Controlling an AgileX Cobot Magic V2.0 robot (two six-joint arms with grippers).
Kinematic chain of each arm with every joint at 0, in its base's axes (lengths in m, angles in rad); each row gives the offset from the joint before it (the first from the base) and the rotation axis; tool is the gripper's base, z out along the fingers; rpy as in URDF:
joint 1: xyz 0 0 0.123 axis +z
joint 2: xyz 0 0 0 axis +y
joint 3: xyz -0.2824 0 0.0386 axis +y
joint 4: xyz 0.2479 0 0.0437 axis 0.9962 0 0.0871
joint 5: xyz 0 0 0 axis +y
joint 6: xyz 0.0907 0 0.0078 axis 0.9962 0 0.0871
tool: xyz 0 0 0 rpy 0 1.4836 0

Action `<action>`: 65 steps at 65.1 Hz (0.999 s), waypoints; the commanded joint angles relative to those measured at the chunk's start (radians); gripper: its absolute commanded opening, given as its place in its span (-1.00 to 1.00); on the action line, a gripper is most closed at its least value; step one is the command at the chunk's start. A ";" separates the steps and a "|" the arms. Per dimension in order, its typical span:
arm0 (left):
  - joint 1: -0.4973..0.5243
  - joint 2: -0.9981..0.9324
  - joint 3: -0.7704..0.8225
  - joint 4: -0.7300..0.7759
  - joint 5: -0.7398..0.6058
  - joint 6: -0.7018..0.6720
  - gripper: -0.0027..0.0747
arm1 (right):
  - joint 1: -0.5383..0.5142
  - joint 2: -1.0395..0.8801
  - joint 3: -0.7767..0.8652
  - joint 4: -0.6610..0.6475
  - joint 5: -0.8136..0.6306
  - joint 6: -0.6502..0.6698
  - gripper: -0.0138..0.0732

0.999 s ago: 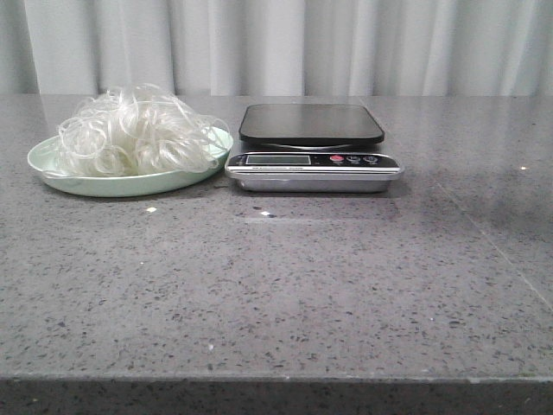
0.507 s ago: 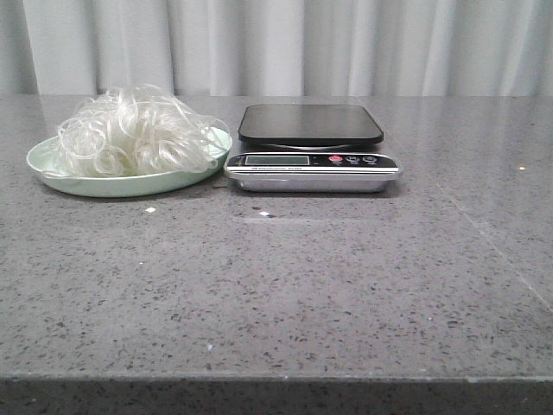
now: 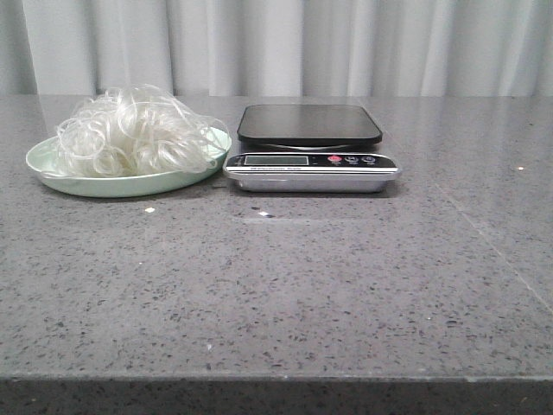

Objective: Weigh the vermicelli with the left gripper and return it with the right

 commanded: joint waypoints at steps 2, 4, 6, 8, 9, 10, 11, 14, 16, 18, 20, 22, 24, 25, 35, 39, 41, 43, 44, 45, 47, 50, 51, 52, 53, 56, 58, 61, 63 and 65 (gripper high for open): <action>-0.006 0.011 -0.025 -0.019 -0.084 -0.010 -0.60 | -0.005 0.020 -0.015 -0.021 -0.074 0.000 0.11; -0.006 0.011 -0.025 -0.019 -0.084 -0.010 -0.60 | -0.005 0.020 -0.015 -0.021 -0.074 0.000 -0.14; -0.006 0.011 -0.025 -0.019 -0.084 -0.010 -0.60 | -0.005 0.020 -0.015 -0.021 -0.074 0.000 -0.39; -0.006 0.011 -0.025 -0.019 -0.084 -0.010 -0.60 | -0.005 0.020 -0.015 -0.021 -0.074 0.000 -0.36; -0.006 0.011 -0.025 -0.019 -0.084 -0.010 -0.60 | -0.005 0.020 -0.015 -0.021 -0.074 0.000 -0.32; -0.006 0.011 -0.025 -0.019 -0.084 -0.010 -0.60 | -0.005 0.020 -0.015 -0.021 -0.074 0.000 -0.28; -0.006 0.011 -0.025 -0.019 -0.084 -0.010 -0.60 | -0.005 0.020 -0.015 -0.021 -0.074 0.000 -0.27; -0.006 0.011 -0.025 -0.019 -0.084 -0.010 -0.60 | -0.005 0.020 -0.015 -0.021 -0.074 0.000 -0.24; -0.006 0.011 -0.025 -0.019 -0.084 -0.010 -0.60 | -0.005 0.020 -0.015 -0.021 -0.074 0.000 -0.25; -0.006 0.011 -0.025 -0.019 -0.084 -0.010 -0.60 | -0.005 0.020 -0.015 -0.021 -0.074 0.000 -0.25; -0.006 0.011 -0.025 -0.019 -0.084 -0.010 -0.60 | -0.005 0.020 -0.015 -0.021 -0.074 0.000 -0.25; -0.006 0.011 -0.025 -0.019 -0.084 -0.010 -0.60 | -0.005 0.020 -0.015 -0.021 -0.074 0.000 -0.25; -0.006 0.011 -0.025 -0.019 -0.084 -0.010 -0.60 | -0.005 0.020 -0.015 -0.021 -0.074 0.000 -0.25; -0.006 0.011 -0.025 -0.019 -0.084 -0.010 -0.60 | -0.005 0.020 -0.015 -0.021 -0.074 0.000 -0.25; -0.006 0.011 -0.025 -0.019 -0.084 -0.010 -0.60 | -0.005 0.020 -0.015 -0.021 -0.074 0.000 -0.25; -0.006 0.011 -0.025 -0.019 -0.084 -0.010 -0.60 | -0.005 0.020 -0.015 -0.021 -0.074 0.000 -0.25; -0.006 0.011 -0.025 -0.019 -0.084 -0.010 -0.60 | -0.005 0.020 -0.015 -0.021 -0.074 0.000 -0.25; -0.006 0.011 -0.025 -0.019 -0.084 -0.010 -0.60 | -0.005 0.020 -0.015 -0.021 -0.074 0.000 -0.25; -0.006 0.011 -0.025 -0.019 -0.084 -0.010 -0.60 | -0.005 0.020 -0.015 -0.021 -0.074 0.000 -0.25; -0.006 0.011 -0.025 -0.019 -0.084 -0.010 -0.60 | -0.005 0.020 -0.015 -0.021 -0.074 0.000 -0.25; -0.006 0.011 -0.025 -0.019 -0.084 -0.010 -0.60 | -0.005 0.020 -0.015 -0.021 -0.074 0.000 -0.25; -0.003 0.011 -0.025 -0.019 -0.084 -0.010 -0.60 | -0.005 0.020 -0.015 -0.021 -0.074 0.000 -0.25; -0.002 0.011 -0.025 -0.019 -0.084 -0.010 -0.60 | -0.005 0.020 -0.015 -0.021 -0.074 0.000 -0.25; 0.003 0.011 -0.025 -0.019 -0.084 -0.010 -0.60 | -0.005 0.020 -0.015 -0.021 -0.074 0.000 -0.25; 0.005 0.011 -0.025 -0.019 -0.084 -0.010 -0.60 | -0.005 0.020 -0.015 -0.021 -0.074 0.000 -0.25; 0.028 0.011 -0.025 -0.019 -0.084 -0.010 -0.60 | -0.005 0.020 -0.015 -0.021 -0.074 0.000 -0.25; 0.052 0.011 -0.025 -0.019 -0.084 -0.010 -0.60 | -0.005 0.020 -0.015 -0.021 -0.074 0.000 -0.25; 0.082 0.011 -0.025 -0.019 -0.084 -0.010 -0.60 | -0.005 0.020 -0.015 -0.021 -0.074 0.000 -0.25; 0.110 0.011 -0.025 -0.019 -0.084 -0.010 -0.60 | -0.005 0.020 -0.015 -0.021 -0.074 0.000 -0.25; 0.148 0.011 -0.025 -0.019 -0.084 -0.010 -0.60 | -0.005 0.020 -0.015 -0.021 -0.074 0.000 -0.25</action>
